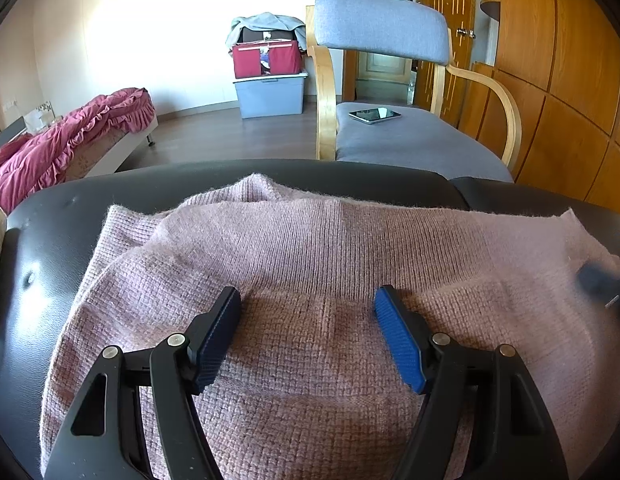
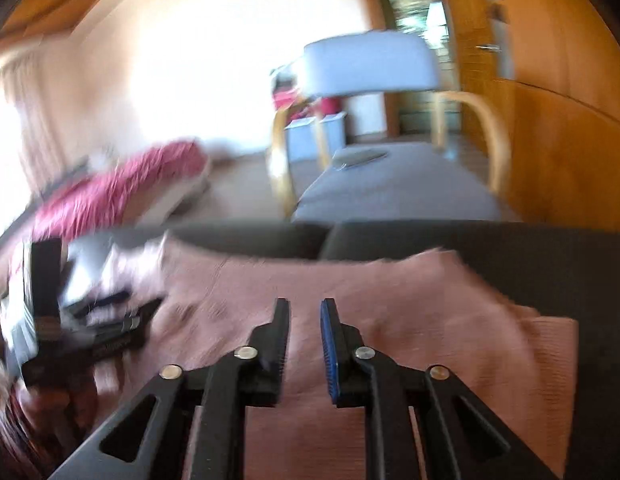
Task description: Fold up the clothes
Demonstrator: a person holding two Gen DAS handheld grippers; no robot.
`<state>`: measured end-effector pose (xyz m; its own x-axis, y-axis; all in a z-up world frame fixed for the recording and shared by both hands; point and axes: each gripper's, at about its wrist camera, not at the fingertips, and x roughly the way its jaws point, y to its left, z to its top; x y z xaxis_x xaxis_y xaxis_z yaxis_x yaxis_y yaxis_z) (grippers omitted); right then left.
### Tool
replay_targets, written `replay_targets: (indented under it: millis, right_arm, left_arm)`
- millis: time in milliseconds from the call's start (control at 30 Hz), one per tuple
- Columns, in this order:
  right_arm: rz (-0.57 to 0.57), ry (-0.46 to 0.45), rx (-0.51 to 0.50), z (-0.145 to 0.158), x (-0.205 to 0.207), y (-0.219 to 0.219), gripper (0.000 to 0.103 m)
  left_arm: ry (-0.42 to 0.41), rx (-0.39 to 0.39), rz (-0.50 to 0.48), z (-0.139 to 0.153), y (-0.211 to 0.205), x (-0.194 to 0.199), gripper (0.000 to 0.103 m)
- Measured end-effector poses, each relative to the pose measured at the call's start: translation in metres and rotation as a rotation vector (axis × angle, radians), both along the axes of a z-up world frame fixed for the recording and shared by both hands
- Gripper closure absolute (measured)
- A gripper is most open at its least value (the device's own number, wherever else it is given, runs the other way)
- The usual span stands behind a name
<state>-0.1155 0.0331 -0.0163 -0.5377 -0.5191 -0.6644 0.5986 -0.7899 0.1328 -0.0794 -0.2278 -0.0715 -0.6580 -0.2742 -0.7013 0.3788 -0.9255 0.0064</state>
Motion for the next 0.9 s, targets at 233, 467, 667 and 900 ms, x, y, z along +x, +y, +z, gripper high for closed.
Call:
replay_targets:
  millis: [233, 467, 667, 900]
  right_arm:
    - [-0.052, 0.008, 0.117, -0.017, -0.004, -0.015, 0.103]
    - [-0.168, -0.057, 0.045, -0.013, -0.018, 0.025, 0.103]
    - [-0.241, -0.049, -0.061, -0.007, -0.016, 0.059, 0.102]
    - [-0.383, -0.118, -0.023, -0.018, -0.033, 0.095, 0.103]
  left_arm:
    - [0.002, 0.008, -0.002, 0.001, -0.002, 0.001, 0.03]
    - [0.001, 0.005, -0.002, 0.002, -0.003, 0.001, 0.03]
    - [0.0, 0.004, -0.002, 0.002, -0.003, 0.001, 0.03]
    - [0.001, 0.009, -0.004, 0.003, -0.004, 0.001, 0.03]
